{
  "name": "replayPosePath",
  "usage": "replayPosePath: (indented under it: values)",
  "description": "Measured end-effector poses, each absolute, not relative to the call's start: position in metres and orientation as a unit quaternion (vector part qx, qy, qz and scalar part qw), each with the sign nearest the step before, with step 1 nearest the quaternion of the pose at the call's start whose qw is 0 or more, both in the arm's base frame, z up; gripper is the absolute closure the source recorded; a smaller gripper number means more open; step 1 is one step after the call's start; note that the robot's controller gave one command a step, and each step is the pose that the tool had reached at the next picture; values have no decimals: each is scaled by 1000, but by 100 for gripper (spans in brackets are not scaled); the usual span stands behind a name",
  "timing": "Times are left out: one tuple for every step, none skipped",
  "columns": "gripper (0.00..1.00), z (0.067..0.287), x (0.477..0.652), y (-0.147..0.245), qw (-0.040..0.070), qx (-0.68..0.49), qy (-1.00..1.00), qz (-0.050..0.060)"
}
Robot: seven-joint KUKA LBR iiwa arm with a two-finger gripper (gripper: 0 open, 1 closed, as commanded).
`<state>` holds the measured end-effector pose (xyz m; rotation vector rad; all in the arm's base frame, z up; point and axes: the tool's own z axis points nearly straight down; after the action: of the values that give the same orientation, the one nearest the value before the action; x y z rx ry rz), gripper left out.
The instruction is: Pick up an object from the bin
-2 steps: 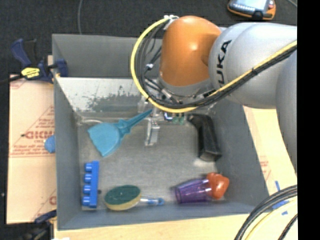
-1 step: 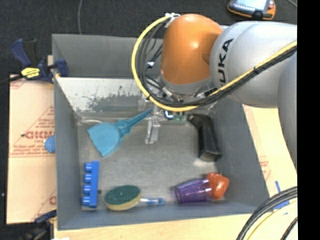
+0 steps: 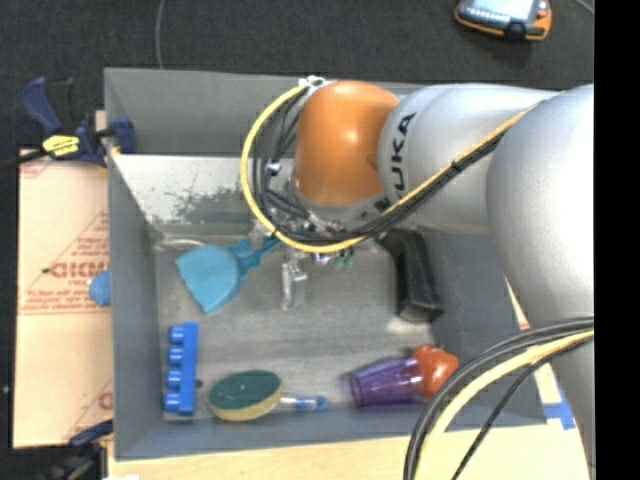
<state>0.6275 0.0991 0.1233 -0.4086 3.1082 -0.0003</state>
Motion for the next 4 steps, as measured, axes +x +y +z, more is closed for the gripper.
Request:
replayPosePath:
  values:
    - [0,143,640,100,5,-275,961,-1]
    - [0,101,653,123,4,-264,964,0]
    - [0,74,658,107,14,-407,913,-3]
    - [100,76,658,100,12,-355,935,0]
